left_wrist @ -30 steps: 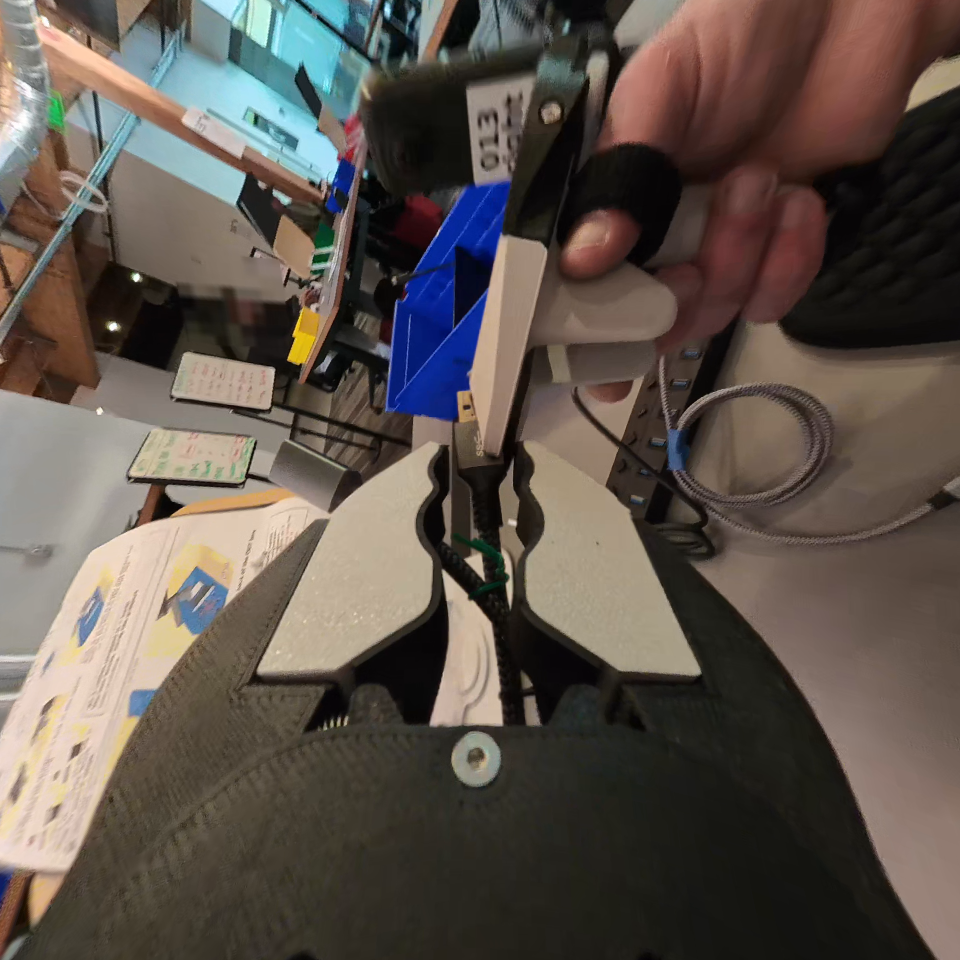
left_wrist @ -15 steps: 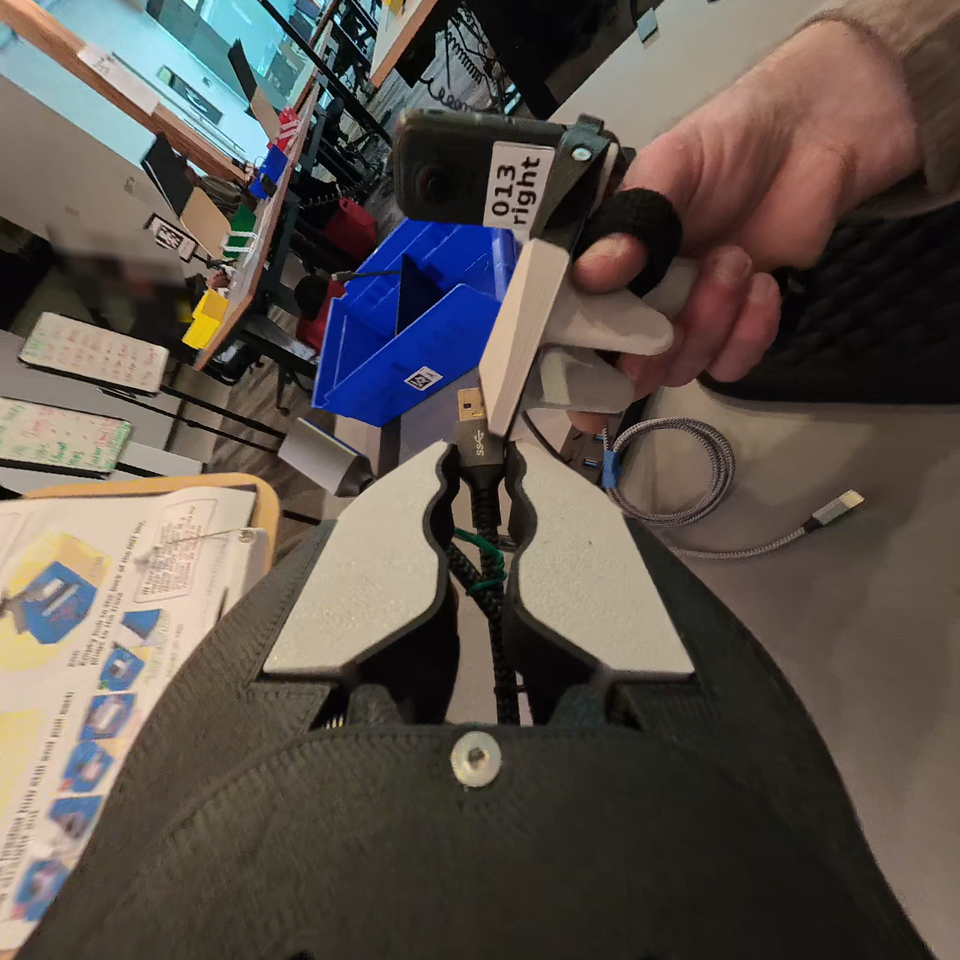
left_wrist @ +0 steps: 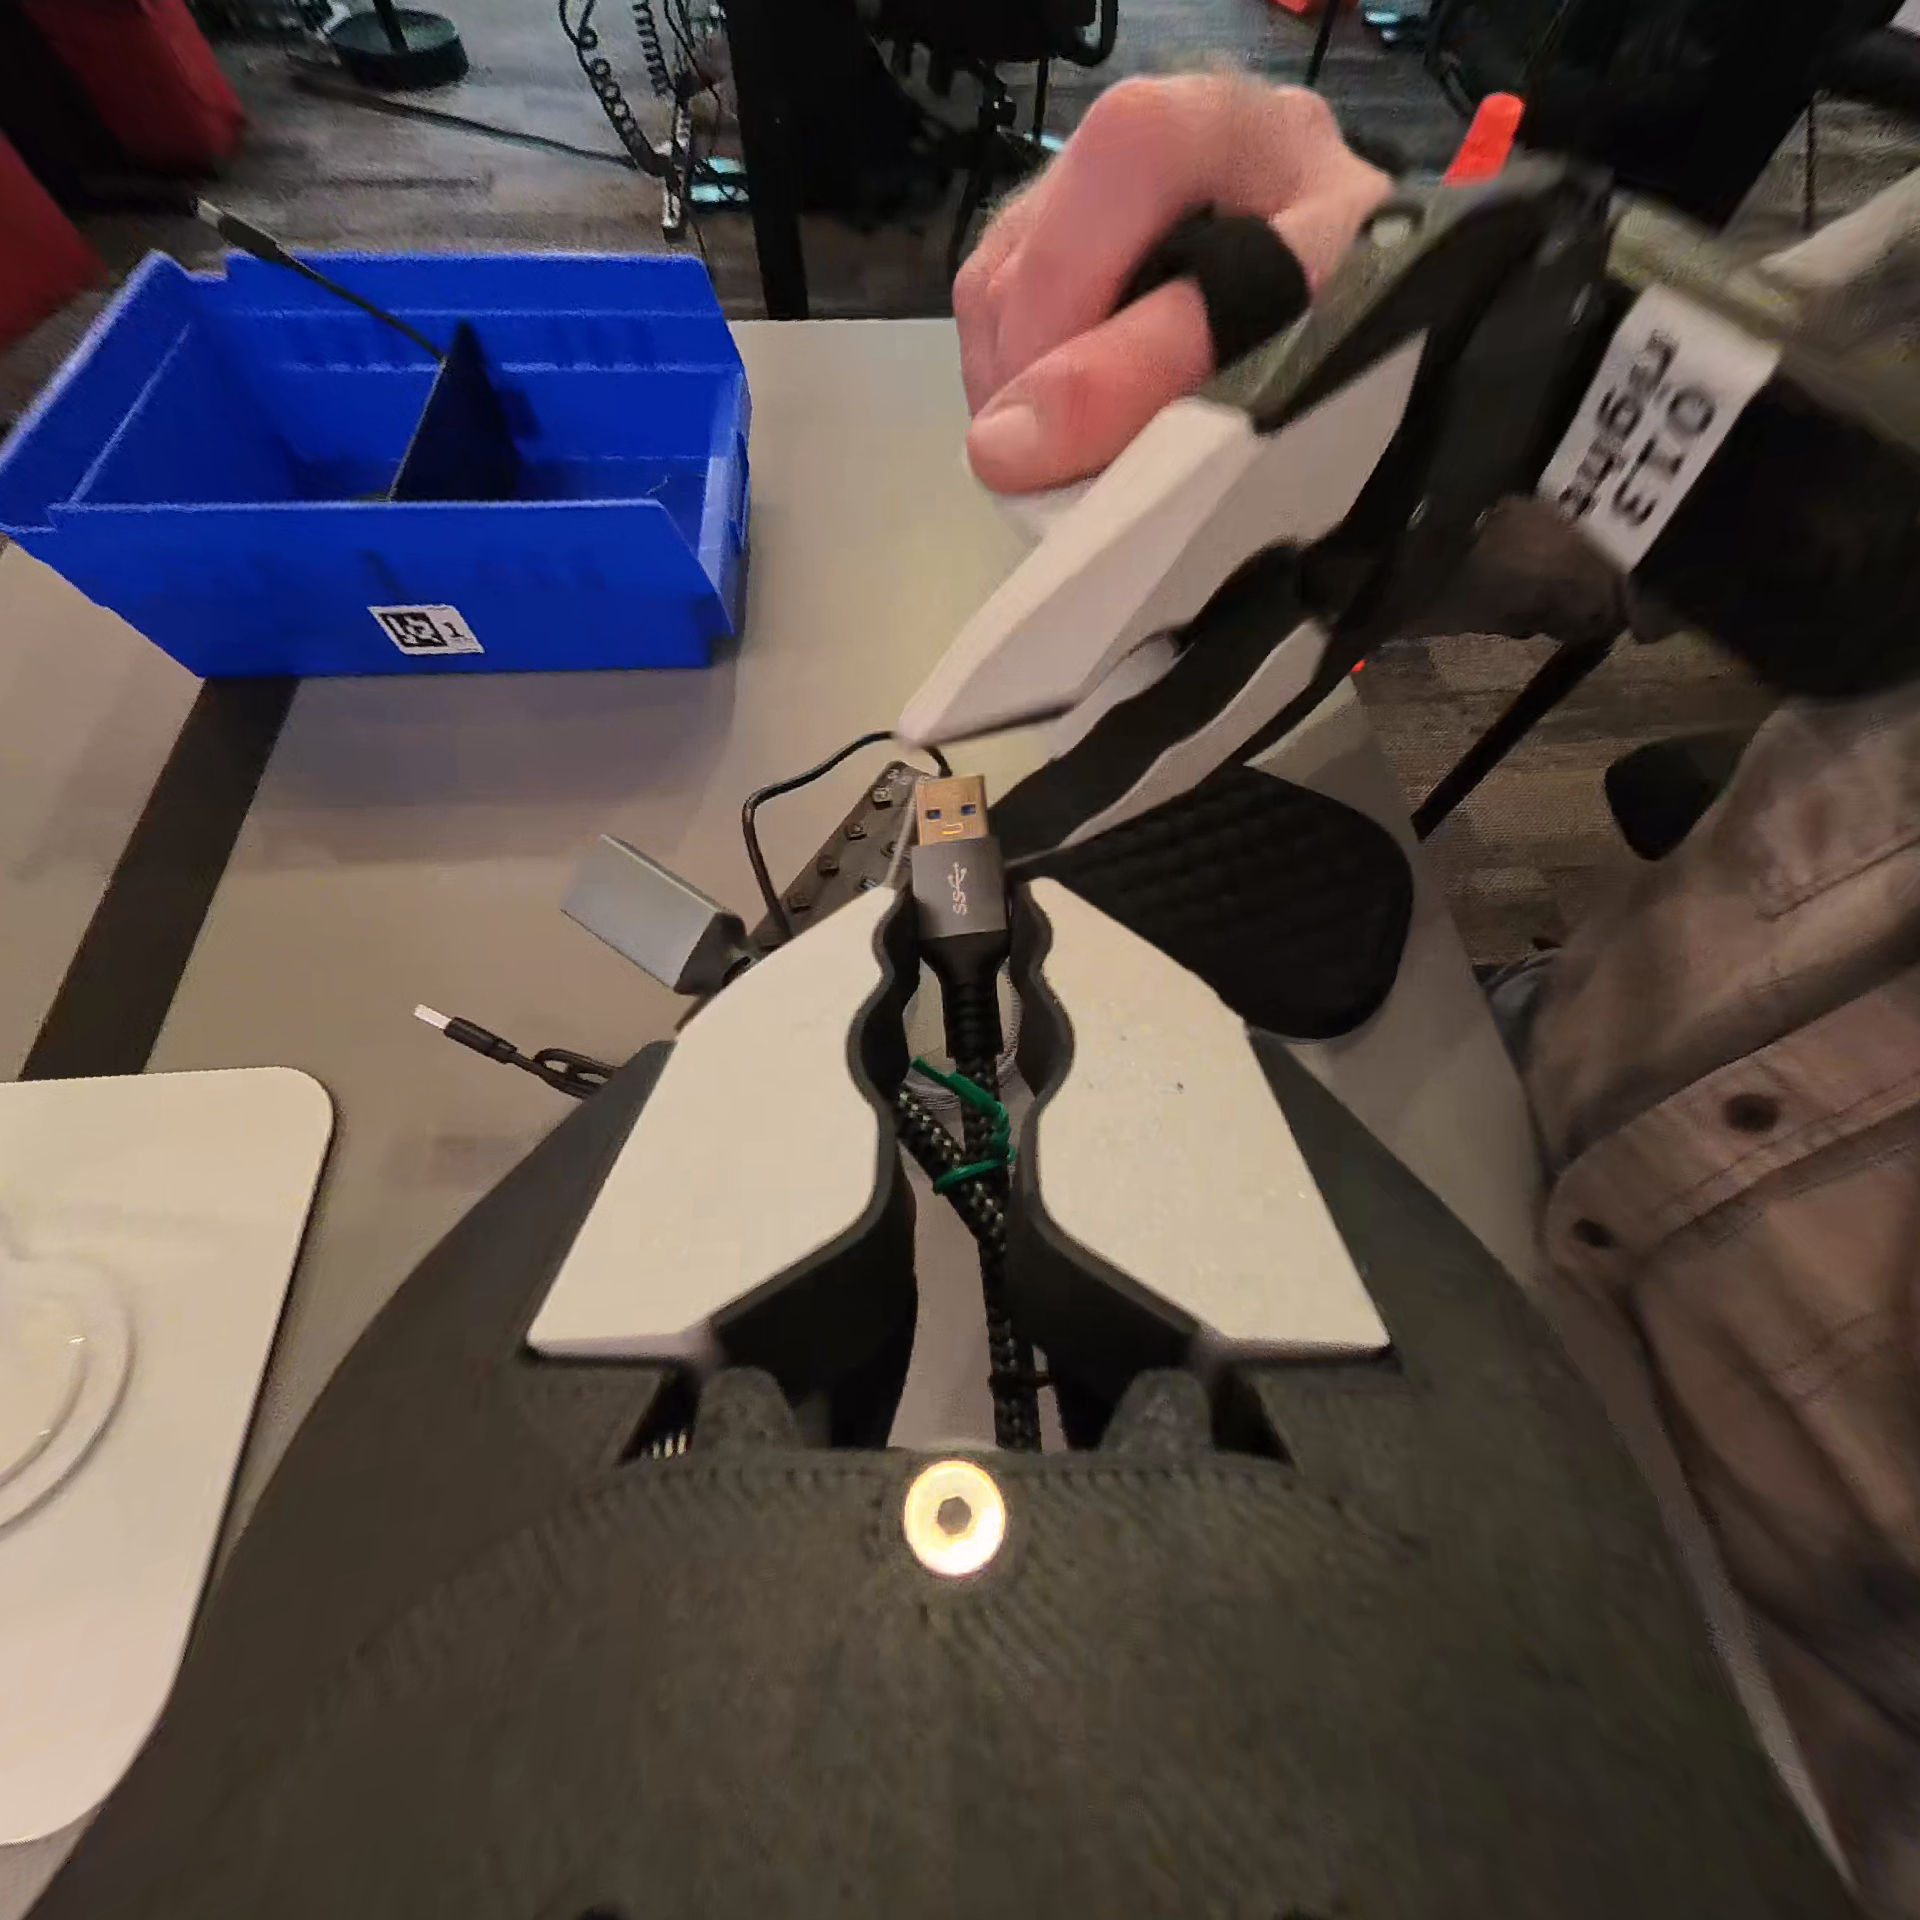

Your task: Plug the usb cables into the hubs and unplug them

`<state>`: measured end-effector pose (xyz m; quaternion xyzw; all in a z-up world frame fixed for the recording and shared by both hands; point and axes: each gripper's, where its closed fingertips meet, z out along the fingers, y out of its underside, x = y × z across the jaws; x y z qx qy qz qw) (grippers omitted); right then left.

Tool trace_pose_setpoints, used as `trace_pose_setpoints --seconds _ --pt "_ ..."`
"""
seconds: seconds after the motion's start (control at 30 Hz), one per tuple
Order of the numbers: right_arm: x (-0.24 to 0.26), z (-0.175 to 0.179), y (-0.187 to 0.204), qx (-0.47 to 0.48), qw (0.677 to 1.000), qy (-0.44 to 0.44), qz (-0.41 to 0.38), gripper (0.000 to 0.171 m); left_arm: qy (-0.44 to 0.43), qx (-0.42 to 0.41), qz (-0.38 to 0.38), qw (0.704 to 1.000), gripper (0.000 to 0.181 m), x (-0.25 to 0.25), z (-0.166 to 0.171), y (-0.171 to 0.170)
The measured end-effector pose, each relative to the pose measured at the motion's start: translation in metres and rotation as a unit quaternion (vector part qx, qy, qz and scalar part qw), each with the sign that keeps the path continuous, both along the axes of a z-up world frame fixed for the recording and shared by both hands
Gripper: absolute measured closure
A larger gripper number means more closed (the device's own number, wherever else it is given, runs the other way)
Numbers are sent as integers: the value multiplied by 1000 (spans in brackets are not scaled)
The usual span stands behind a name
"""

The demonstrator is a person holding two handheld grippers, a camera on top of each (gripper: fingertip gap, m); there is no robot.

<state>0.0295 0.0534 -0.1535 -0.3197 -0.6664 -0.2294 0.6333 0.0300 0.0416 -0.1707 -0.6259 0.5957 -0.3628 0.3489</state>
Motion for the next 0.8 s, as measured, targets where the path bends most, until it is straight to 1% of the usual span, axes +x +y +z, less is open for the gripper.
trace_pose_setpoints --seconds 0.07,0.1,0.17,0.23,0.27,0.33,0.5,0.57,0.63,0.67,0.8 --pt "-3 -7 0 23 999 -31 8 149 1 -2 5 1000 165 4 3 -1" --pt "-3 -5 2 37 999 -33 5 157 5 -6 9 1000 165 5 3 -1" --pt "-1 -4 3 53 998 -36 0 158 8 -15 15 1000 165 6 3 1" --pt "0 -6 3 45 998 -35 3 161 15 -19 17 1000 165 6 1 1" --pt "1 -6 3 41 999 -31 3 165 18 -19 18 999 165 7 1 2" --pt "4 -2 2 32 999 -4 2 165 5 -25 16 1000 165 10 7 1" --pt "10 12 4 4 998 64 -12 165 -21 21 17 999 164 14 23 4" --pt "11 13 4 -4 997 80 -18 165 -39 32 30 998 163 14 31 7" --pt "11 14 3 -6 996 91 -20 165 -60 52 51 996 147 11 42 14" --pt "9 13 3 -7 996 88 -22 165 -64 60 53 995 146 10 46 14" --pt "9 16 2 -4 995 99 -27 165 -20 111 36 993 147 10 42 8"
